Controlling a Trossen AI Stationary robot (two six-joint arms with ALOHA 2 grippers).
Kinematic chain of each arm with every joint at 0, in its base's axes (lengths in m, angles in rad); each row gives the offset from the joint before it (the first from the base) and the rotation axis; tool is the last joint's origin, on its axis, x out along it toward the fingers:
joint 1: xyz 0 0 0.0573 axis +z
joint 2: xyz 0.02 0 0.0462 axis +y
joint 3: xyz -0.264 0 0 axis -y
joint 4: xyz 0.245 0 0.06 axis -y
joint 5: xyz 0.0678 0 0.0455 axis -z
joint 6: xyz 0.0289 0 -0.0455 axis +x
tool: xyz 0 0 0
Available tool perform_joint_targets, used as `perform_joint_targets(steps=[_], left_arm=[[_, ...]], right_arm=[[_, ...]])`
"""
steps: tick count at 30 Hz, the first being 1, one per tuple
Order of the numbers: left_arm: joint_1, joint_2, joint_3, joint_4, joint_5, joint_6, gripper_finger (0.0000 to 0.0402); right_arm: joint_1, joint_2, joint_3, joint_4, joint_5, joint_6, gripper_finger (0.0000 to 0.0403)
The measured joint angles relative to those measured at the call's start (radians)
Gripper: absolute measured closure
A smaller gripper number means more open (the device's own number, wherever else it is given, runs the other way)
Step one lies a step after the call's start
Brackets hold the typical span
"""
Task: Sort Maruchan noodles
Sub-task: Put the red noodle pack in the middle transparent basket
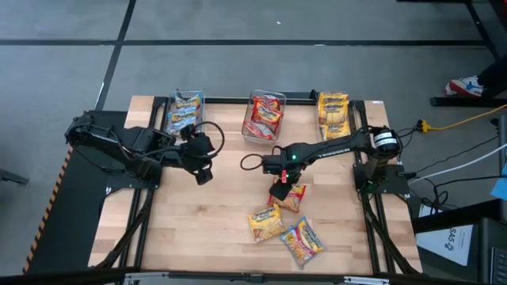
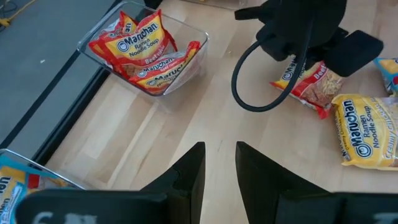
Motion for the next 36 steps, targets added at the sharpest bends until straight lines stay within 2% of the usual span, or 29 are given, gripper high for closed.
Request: perform_joint_targets(steps=[4,6,11,19,22,27,31,36], left_arm=[[0.0,0.0,0.0,0.0,0.0,0.0,0.0318],[0.0,0.0,0.0,0.0,0.0,0.0,0.0318],[0.0,0.0,0.0,0.0,0.0,0.0,0.0318],[0.0,0.0,0.0,0.0,0.0,0.0,0.0318],[0.0,0.0,0.0,-0.003,0.0,-0.002,0.0318],[0.0,0.0,0.0,-0.003,0.0,-0.002,0.0318],[0.0,0.0,0.0,-0.001,0.0,-0.004,0.0318],[0.0,0.0,0.0,0.0,0.0,-0.006,0.0318]], right_arm=[[-0.001,-0.001,-0.053,0.051,-0.001,0.008,0.0283],[-0.001,-0.001,-0.07,0.081,-0.015,0.02,0.0299],[-0.001,-0.002,-0.067,0.076,-0.029,-0.01,0.0389],[0.007,-0.04,0.104,0.006,-0.04,-0.117,0.0401],[0.017,-0.058,0.22,-0.095,0.039,-0.142,0.0401],[0.012,-0.064,0.422,-0.234,0.266,-0.195,0.0402],[-0.045,-0.064,0.513,-0.196,0.371,-0.254,0.0402],[-0.171,-0.064,0.542,-0.066,0.446,-0.324,0.0402]])
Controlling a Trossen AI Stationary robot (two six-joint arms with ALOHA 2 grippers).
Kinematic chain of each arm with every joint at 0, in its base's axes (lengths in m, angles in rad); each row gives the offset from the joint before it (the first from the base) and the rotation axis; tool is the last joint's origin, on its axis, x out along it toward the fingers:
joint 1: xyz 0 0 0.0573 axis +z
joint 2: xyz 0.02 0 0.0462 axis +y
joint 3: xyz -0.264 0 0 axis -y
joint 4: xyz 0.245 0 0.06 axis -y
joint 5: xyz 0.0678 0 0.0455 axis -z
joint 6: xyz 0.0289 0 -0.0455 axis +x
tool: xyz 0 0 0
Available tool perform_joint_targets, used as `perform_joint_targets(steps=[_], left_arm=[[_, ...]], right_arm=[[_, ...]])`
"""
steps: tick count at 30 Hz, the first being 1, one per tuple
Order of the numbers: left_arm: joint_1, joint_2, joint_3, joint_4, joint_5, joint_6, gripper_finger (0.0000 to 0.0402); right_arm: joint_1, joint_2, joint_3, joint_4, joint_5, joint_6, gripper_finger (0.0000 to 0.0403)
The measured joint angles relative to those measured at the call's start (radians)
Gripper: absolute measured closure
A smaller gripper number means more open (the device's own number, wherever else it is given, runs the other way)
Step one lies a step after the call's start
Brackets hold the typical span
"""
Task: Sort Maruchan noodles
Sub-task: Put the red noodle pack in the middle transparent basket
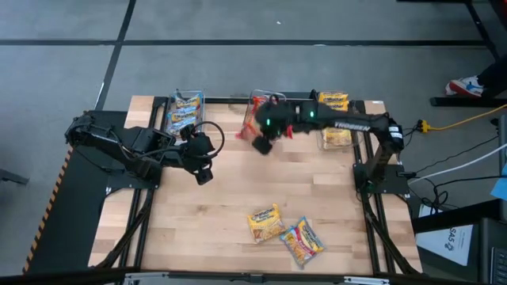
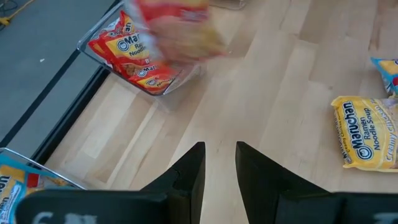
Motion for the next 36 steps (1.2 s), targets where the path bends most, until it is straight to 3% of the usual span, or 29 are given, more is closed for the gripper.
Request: perform_joint_targets(steps=[12,26,32,36], left_arm=[[0.0,0.0,-0.001,-0.005,0.0,0.001,0.032],[0.0,0.0,0.0,-0.01,-0.003,0.009,0.0321],[0.0,0.0,0.0,-0.01,-0.003,0.009,0.0321],[0.0,0.0,0.0,-0.013,-0.003,0.01,0.0321]], right_arm=[[-0.245,0.066,-0.05,0.148,-0.051,-0.096,0.0403],[-0.198,0.248,-0.051,0.139,0.029,-0.101,0.0403],[-0.166,0.251,-0.046,0.059,0.207,-0.129,0.0403],[-0.171,0.246,0.009,-0.033,0.233,-0.128,0.0403]])
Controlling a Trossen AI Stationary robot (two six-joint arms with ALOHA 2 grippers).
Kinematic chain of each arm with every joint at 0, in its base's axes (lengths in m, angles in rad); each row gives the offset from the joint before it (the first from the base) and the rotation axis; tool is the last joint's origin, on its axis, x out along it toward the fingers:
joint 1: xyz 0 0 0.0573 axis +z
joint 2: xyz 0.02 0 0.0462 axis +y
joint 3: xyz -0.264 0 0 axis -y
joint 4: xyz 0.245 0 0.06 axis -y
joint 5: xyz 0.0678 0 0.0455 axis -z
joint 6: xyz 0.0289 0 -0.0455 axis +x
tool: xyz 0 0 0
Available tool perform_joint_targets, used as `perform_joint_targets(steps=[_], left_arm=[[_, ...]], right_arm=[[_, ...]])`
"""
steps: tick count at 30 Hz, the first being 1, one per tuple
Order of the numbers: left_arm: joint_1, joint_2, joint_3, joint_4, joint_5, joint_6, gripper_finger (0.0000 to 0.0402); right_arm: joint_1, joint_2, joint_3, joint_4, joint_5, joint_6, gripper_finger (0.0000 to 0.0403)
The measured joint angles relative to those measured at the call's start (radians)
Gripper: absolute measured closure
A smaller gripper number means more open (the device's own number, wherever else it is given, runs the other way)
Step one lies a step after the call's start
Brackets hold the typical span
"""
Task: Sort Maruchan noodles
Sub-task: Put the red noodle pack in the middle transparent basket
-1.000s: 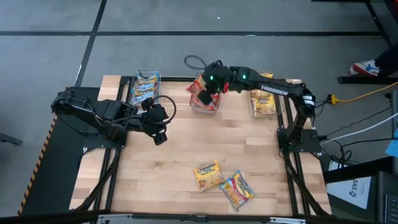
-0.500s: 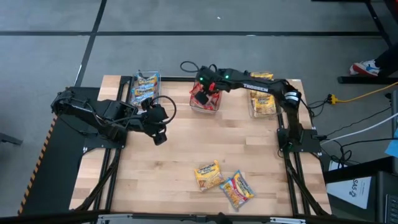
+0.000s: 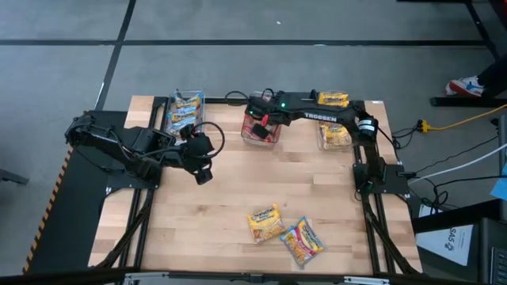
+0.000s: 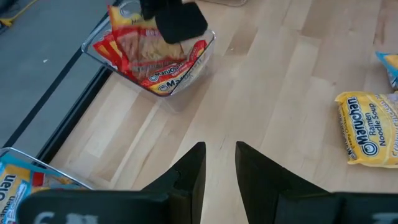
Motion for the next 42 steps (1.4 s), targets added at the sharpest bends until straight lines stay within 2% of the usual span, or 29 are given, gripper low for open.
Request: perform_joint_targets(steps=[4,15,23,35,42], left_arm=[[0.0,0.0,0.0,-0.003,-0.001,0.0,0.0321],[0.0,0.0,0.0,-0.004,-0.001,0.0,0.0321],[0.0,0.0,0.0,-0.004,-0.001,-0.008,0.0321],[0.0,0.0,0.0,-0.004,-0.001,-0.008,0.0321],[0.0,0.0,0.0,-0.004,-0.001,-0.008,0.0321]], right_arm=[[0.002,-0.001,0.057,-0.046,0.033,-0.01,0.0403],[0.008,-0.003,0.134,-0.073,-0.007,-0.014,0.0403],[0.007,-0.003,0.043,-0.052,-0.02,0.014,0.0403],[0.007,-0.003,-0.068,0.096,-0.194,0.064,0.0403],[0.007,-0.003,-0.135,0.109,-0.278,0.106,0.0403]])
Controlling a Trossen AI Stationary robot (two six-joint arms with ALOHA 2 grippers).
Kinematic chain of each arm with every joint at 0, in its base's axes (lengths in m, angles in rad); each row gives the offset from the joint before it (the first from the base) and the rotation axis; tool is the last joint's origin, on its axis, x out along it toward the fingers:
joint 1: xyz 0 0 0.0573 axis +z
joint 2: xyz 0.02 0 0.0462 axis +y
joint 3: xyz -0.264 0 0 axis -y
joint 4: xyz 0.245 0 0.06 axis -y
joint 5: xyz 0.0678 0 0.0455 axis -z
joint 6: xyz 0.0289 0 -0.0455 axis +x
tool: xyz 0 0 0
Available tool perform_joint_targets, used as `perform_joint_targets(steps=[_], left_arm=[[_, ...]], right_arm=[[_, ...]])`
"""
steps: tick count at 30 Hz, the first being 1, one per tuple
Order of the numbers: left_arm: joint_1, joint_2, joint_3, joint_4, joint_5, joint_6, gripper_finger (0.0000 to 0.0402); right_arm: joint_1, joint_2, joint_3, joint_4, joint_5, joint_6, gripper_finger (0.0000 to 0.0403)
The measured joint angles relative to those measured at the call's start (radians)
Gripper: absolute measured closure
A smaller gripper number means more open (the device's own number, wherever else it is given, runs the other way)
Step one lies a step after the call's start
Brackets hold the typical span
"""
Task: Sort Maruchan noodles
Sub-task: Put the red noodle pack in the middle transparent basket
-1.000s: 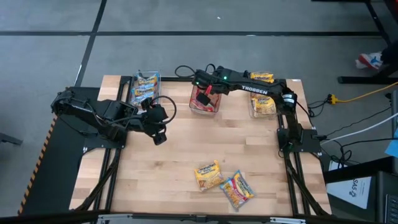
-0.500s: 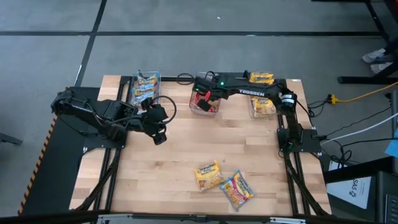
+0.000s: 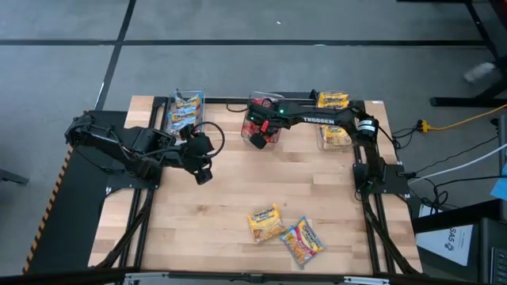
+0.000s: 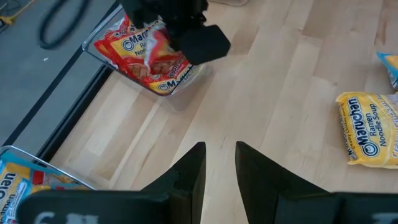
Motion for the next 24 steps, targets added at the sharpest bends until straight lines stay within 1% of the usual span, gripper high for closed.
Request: perform_joint_targets(steps=[3,6,16,20,24], left_arm=[[0.0,0.0,0.0,0.0,0.0,0.0,0.0321],[0.0,0.0,0.0,0.0,0.0,0.0,0.0321],[0.0,0.0,0.0,0.0,0.0,0.0,0.0321],[0.0,0.0,0.0,0.0,0.0,0.0,0.0321],[0.0,0.0,0.0,0.0,0.0,0.001,0.0321]], right_arm=[[0.001,0.0,-0.041,0.029,-0.006,0.007,0.0403],[0.001,0.0,-0.072,0.079,-0.036,0.007,0.0403],[-0.006,0.001,-0.067,0.168,-0.036,0.002,0.0399],[-0.015,0.001,-0.067,0.18,-0.057,0.003,0.037],[-0.021,0.001,-0.067,0.183,-0.086,0.005,0.0318]])
